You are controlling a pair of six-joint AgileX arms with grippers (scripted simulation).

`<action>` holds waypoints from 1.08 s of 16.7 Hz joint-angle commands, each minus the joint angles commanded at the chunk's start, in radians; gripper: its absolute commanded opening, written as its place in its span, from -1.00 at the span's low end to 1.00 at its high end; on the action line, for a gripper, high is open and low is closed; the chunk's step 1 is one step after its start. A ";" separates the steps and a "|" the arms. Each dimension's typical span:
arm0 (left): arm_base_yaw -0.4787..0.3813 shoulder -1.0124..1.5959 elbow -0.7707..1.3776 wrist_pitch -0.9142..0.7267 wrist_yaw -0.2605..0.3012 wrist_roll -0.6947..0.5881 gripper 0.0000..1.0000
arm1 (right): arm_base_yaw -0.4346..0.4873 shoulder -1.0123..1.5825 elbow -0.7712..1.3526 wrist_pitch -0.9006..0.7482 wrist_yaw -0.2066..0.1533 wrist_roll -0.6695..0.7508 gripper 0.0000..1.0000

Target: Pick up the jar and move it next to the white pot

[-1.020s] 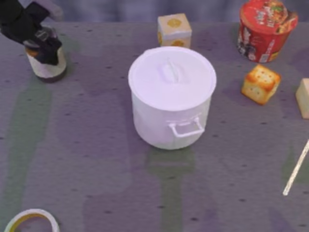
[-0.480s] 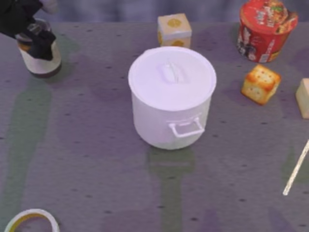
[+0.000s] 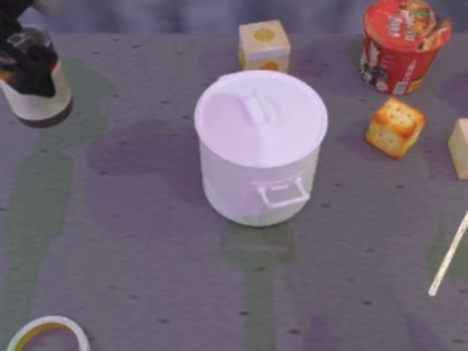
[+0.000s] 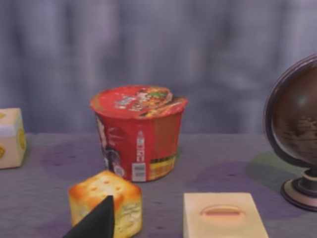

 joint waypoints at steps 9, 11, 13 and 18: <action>-0.017 -0.032 -0.045 0.016 -0.013 -0.034 -1.00 | 0.000 0.000 0.000 0.000 0.000 0.000 1.00; -0.046 -0.047 -0.086 0.043 -0.037 -0.111 -1.00 | 0.000 0.000 0.000 0.000 0.000 0.000 1.00; -0.088 -0.068 -0.144 0.082 -0.070 -0.231 -1.00 | 0.000 0.000 0.000 0.000 0.000 0.000 1.00; -0.223 -0.151 -0.333 0.218 -0.180 -0.650 -1.00 | 0.000 0.000 0.000 0.000 0.000 0.000 1.00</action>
